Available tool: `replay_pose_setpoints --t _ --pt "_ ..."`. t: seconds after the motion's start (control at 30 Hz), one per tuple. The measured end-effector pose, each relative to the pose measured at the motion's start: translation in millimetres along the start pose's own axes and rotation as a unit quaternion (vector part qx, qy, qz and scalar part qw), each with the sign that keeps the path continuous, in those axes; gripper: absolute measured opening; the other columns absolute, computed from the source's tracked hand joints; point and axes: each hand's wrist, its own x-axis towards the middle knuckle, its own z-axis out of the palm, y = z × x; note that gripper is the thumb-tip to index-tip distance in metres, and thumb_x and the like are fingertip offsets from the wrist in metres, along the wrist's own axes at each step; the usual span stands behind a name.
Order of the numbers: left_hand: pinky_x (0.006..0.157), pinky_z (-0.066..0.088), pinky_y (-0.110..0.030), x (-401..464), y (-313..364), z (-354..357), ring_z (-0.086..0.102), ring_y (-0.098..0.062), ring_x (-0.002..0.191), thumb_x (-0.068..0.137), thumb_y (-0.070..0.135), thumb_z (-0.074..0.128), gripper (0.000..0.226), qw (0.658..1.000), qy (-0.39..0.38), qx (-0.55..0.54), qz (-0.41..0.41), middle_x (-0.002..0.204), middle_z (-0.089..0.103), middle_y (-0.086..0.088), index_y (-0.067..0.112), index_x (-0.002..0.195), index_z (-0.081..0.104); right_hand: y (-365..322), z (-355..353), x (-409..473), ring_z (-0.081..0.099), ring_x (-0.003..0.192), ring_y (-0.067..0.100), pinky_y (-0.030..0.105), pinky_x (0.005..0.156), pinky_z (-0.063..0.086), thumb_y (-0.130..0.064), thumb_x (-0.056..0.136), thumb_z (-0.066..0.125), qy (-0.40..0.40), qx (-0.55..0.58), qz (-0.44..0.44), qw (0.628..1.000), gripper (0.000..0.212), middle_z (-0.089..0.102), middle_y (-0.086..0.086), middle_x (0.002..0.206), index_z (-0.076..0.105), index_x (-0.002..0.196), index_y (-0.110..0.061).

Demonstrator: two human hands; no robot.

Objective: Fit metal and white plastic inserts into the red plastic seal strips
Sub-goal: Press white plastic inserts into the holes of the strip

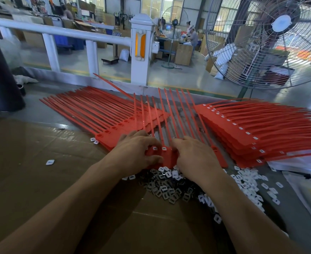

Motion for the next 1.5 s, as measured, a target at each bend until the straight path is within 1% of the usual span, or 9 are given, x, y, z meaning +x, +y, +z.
replay_pose_setpoints --t 0.17,0.27,0.6,0.73,0.87,1.03,1.2,1.33,1.5 --pt "0.100 0.018 -0.034 1.2 -2.6 1.2 0.034 -0.006 0.119 0.085 0.066 0.062 0.049 1.000 0.000 -0.001 0.005 0.125 0.048 0.018 0.048 0.130 0.057 7.5 3.5 0.4 0.056 0.106 0.020 0.036 0.084 0.044 -0.017 0.102 0.047 0.002 0.053 0.018 0.998 0.025 0.058 -0.004 0.108 0.062 0.118 -0.028" --pt "0.100 0.019 -0.033 1.4 -3.4 1.2 0.035 -0.007 0.121 0.092 0.057 0.060 0.039 1.000 0.004 -0.001 0.011 0.127 0.049 0.018 0.049 0.130 0.058 12.2 6.0 -2.8 0.056 0.114 0.020 0.039 0.095 0.048 -0.017 0.104 0.046 0.004 0.073 0.020 0.997 0.027 0.059 -0.003 0.119 0.061 0.125 -0.026" --pt "0.110 0.036 -0.043 -1.7 -2.9 -5.9 0.045 -0.008 0.120 0.094 0.047 0.064 0.034 1.000 0.007 -0.008 0.009 0.127 0.055 0.017 0.045 0.128 0.062 13.3 8.9 -5.1 0.057 0.119 0.018 0.043 0.103 0.049 -0.023 0.106 0.047 0.014 0.124 0.034 0.992 0.029 0.060 -0.003 0.129 0.061 0.131 -0.026" --pt "0.101 0.046 -0.036 -2.6 -2.5 -9.5 0.053 -0.005 0.111 0.092 0.044 0.069 0.031 1.000 0.024 -0.003 0.014 0.122 0.062 0.016 0.039 0.123 0.067 12.9 9.5 -4.9 0.058 0.117 0.017 0.041 0.102 0.051 -0.024 0.106 0.048 0.026 0.139 0.041 0.989 0.029 0.063 -0.003 0.128 0.062 0.131 -0.026" --pt "0.095 0.047 -0.029 -3.9 -2.9 -10.7 0.055 -0.003 0.106 0.092 0.042 0.069 0.027 0.999 0.030 0.002 0.020 0.119 0.065 0.018 0.037 0.119 0.070 12.0 9.4 -6.4 0.058 0.120 0.016 0.041 0.103 0.050 -0.025 0.105 0.048 0.027 0.134 0.027 0.990 0.031 0.062 -0.004 0.131 0.063 0.132 -0.028" --pt "0.098 0.047 -0.031 -5.8 -2.8 -11.3 0.054 -0.003 0.106 0.093 0.042 0.067 0.027 1.000 0.022 -0.001 0.018 0.119 0.062 0.018 0.037 0.120 0.069 12.4 8.5 -7.2 0.059 0.118 0.014 0.038 0.102 0.050 -0.026 0.105 0.050 0.027 0.141 0.016 0.990 0.029 0.063 -0.006 0.130 0.066 0.130 -0.028" --pt "0.097 0.049 -0.031 -6.8 -2.6 -11.6 0.055 -0.003 0.105 0.093 0.041 0.069 0.026 0.999 0.025 -0.012 0.028 0.116 0.064 0.016 0.036 0.118 0.070 27.7 -0.3 -7.5 0.061 0.093 -0.002 0.020 0.074 0.044 -0.036 0.101 0.063 -0.030 0.221 0.017 0.975 0.010 0.069 -0.017 0.104 0.073 0.104 -0.035" --pt "0.098 0.050 -0.035 -7.1 -2.5 -11.3 0.057 -0.005 0.106 0.093 0.040 0.069 0.025 0.999 0.025 -0.027 0.028 0.117 0.065 0.014 0.035 0.117 0.071 40.2 -8.0 -8.4 0.064 0.084 -0.006 0.022 0.073 0.044 -0.040 0.096 0.071 -0.096 0.259 -0.010 0.961 0.006 0.070 -0.020 0.091 0.074 0.092 -0.037" --pt "0.099 0.049 -0.038 -6.1 -3.3 -11.7 0.055 -0.006 0.107 0.093 0.043 0.067 0.025 0.999 0.019 -0.021 0.030 0.117 0.063 0.015 0.036 0.117 0.070 46.7 -11.1 -7.9 0.066 0.091 -0.009 0.023 0.086 0.050 -0.036 0.093 0.076 -0.139 0.274 -0.042 0.951 0.008 0.073 -0.022 0.097 0.076 0.100 -0.039"
